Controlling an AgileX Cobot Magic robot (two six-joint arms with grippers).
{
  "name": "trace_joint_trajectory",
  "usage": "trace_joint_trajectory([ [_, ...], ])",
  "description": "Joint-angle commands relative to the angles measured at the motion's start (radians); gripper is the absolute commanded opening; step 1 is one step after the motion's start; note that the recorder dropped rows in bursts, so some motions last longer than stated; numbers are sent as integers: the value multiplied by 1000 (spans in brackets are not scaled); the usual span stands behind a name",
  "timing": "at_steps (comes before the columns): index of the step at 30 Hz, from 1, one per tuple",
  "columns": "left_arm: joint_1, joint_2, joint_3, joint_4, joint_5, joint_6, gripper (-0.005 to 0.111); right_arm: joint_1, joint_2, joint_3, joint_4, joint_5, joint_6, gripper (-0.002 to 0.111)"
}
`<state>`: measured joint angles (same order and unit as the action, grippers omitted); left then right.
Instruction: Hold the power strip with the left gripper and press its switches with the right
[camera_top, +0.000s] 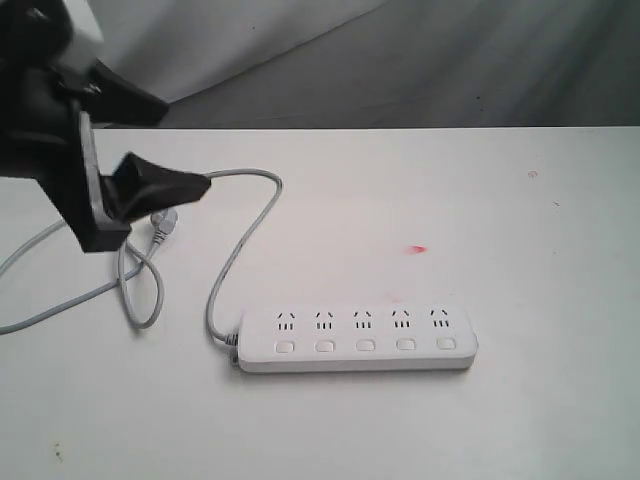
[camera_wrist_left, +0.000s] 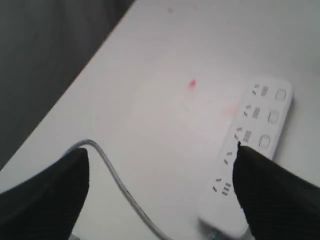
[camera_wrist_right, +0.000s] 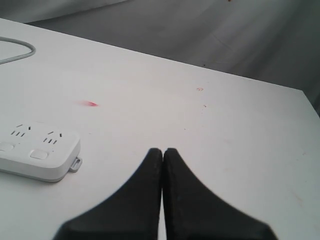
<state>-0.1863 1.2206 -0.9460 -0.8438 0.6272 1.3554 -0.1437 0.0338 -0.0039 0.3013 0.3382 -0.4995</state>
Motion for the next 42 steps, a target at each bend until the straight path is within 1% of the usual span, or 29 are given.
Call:
trace_joint_trajectory([
  [1,-4,-191,-3,43,31,-208,75,-6,-6,4,5,-13,2,0],
  [3,-4,-266,-3,91,52,-251,75,-6,-6,4,5,-13,2,0],
  [7,-4,-410,-3,218,89,-397,75,-6,-6,4,5,-13,2,0],
  [9,-4,-477,-3,301,110,-496,75,-6,-6,4,5,-13,2,0],
  [11,-4,-542,-3,413,153,-649,75,-6,-6,4,5,-13,2,0],
  [15,-4,-641,-1,577,237,-891,75,-6,-6,4,5,-13,2,0],
  [17,-4,-682,6,595,262,-948,75,-6,-6,4,5,-13,2,0],
  [19,-4,-713,29,592,262,-961,73,-6,-6,4,5,-13,2,0],
  [21,-4,-733,61,592,260,-961,65,-6,-6,4,5,-13,2,0],
  [23,-4,-744,106,592,250,-961,53,-6,-6,4,5,-13,2,0],
  [26,-4,-752,181,582,189,-961,36,-6,-6,4,5,-13,2,0],
  [29,-4,-752,239,520,133,-959,18,-6,-6,4,5,-13,2,0],
  [33,-4,-752,269,501,148,-963,0,-6,-6,4,5,-13,2,0],
  [40,-4,-752,271,569,97,-967,0,-6,-6,4,5,-13,2,0],
  [42,-4,-752,271,622,75,-1012,0,-6,-6,4,5,-13,2,0],
])
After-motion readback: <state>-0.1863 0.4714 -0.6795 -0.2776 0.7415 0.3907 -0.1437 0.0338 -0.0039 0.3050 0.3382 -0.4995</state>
